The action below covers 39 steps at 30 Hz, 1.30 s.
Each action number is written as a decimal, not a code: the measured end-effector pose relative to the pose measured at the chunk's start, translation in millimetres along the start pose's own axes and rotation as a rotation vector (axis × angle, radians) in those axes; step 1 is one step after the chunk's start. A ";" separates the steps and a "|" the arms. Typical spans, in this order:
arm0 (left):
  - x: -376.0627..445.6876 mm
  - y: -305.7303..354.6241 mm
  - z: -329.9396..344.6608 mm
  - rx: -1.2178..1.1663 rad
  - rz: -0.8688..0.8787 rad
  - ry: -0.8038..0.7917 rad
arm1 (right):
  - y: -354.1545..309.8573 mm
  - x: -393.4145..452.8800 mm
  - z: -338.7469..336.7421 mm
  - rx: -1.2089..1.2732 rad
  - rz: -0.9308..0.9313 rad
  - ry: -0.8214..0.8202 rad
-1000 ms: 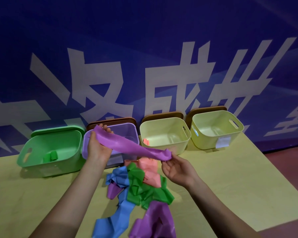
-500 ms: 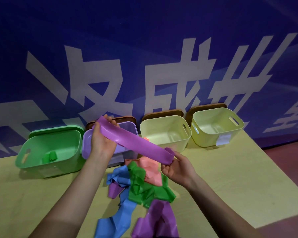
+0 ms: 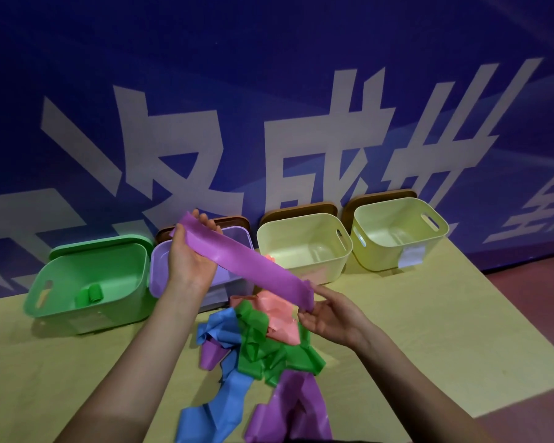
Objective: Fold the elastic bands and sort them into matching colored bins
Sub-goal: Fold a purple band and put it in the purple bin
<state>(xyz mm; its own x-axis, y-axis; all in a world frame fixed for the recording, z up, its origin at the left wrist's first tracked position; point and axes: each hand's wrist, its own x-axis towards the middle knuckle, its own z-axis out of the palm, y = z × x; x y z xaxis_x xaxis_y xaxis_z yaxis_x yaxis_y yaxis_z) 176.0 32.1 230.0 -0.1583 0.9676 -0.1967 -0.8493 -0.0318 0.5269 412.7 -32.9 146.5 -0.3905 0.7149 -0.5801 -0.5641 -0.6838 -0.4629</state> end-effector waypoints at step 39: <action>-67.5 -39.1 43.3 0.233 -0.288 -0.191 | 12.3 0.2 62.4 -0.944 -0.873 0.021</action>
<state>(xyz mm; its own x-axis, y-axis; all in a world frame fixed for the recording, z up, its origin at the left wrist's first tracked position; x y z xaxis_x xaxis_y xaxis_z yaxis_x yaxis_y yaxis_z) 241.7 -21.2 258.5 0.1837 0.9585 -0.2180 -0.7052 0.2831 0.6501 360.3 -32.0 182.6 -0.1373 0.9794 0.1477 0.1084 0.1631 -0.9806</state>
